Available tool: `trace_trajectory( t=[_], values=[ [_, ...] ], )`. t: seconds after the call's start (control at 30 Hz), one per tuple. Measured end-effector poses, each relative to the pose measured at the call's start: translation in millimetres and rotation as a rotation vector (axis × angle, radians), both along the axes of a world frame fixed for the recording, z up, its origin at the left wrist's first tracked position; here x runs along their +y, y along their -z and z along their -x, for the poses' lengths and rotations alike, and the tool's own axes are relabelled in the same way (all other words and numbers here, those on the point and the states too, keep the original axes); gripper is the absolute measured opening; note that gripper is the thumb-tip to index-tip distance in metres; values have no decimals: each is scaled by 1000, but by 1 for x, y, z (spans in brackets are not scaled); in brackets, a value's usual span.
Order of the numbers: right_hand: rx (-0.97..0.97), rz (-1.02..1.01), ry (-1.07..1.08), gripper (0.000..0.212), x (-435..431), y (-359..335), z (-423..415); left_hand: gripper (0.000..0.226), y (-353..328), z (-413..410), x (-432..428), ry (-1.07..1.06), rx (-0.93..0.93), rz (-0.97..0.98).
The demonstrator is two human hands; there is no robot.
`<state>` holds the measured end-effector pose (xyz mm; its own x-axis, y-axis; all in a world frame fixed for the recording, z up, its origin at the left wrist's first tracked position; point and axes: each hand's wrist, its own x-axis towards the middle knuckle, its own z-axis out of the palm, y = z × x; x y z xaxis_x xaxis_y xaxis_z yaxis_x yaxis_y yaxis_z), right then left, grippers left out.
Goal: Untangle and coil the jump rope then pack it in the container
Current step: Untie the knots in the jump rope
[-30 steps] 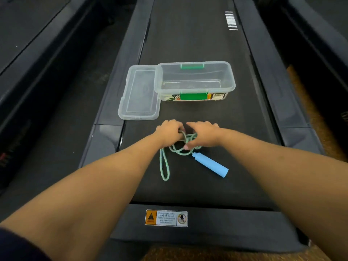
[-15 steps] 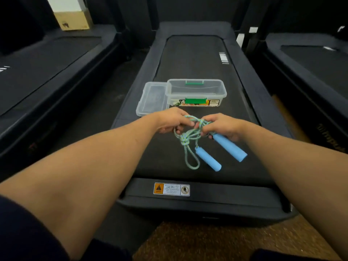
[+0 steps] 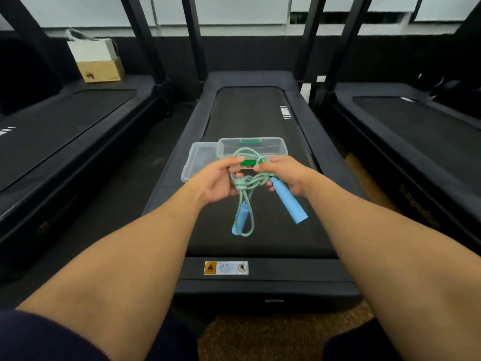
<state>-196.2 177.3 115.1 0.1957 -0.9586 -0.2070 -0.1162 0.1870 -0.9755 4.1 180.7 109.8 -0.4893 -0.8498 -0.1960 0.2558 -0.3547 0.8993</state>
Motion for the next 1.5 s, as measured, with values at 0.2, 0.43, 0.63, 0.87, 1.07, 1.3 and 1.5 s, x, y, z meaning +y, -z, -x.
trace_trajectory(
  t=[0.2,0.43,0.63,0.87,1.07,1.3,1.5],
  values=[
    [-122,3,94,10,-10,-2,0,33,-7,-4,11,74,149,49],
    [19,-170,-64,23,-35,15,0,16,20,-4,-21,-111,59,5],
    [90,-114,-128,9,-43,21,12,17,46,29,-46,-304,83,-86],
    [-48,-156,-131,20,-43,29,27,9,57,51,-57,-468,-148,-146],
    [-18,-170,26,30,-42,45,36,10,62,42,-57,-510,-303,-139],
    [0,-145,125,20,-36,50,38,16,50,36,-43,-295,-25,-370],
    [0,-149,142,37,-33,48,35,26,39,36,-37,-354,9,-427]
  ],
)
